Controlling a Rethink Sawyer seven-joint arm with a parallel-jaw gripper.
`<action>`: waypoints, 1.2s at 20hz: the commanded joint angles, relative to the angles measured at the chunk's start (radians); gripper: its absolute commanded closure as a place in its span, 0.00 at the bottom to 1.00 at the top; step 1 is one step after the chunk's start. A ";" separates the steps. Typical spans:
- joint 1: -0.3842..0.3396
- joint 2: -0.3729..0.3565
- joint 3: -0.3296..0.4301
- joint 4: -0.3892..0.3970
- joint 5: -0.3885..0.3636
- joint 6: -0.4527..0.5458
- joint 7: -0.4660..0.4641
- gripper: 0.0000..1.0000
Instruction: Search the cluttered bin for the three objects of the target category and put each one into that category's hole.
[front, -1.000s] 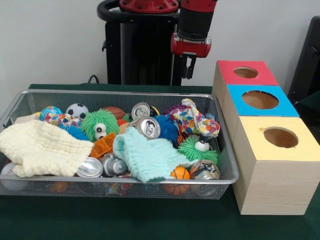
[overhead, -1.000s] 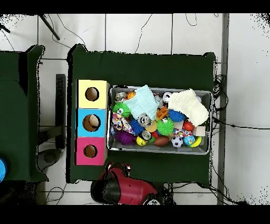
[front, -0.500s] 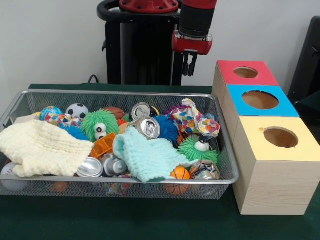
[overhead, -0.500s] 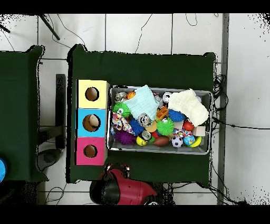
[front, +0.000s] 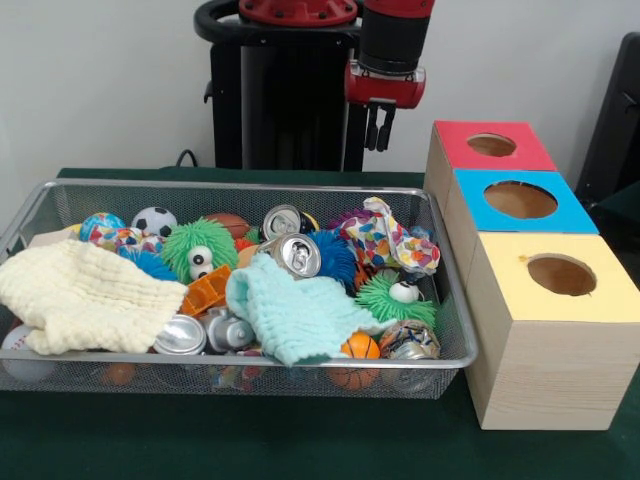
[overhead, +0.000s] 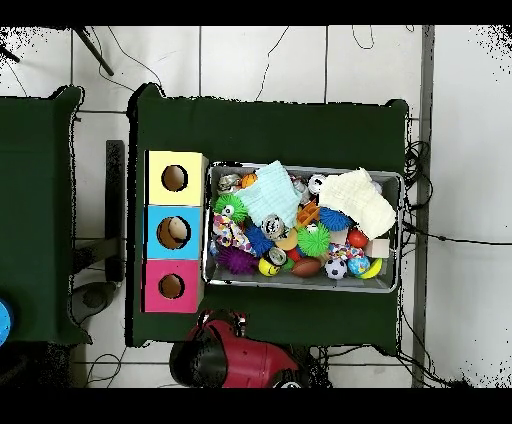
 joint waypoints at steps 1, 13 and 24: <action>-0.023 0.023 0.083 -0.138 0.073 0.074 0.193 1.00; -0.022 0.043 0.082 -0.197 0.083 0.115 0.169 1.00; -0.003 0.041 0.077 -0.237 0.100 0.166 0.169 1.00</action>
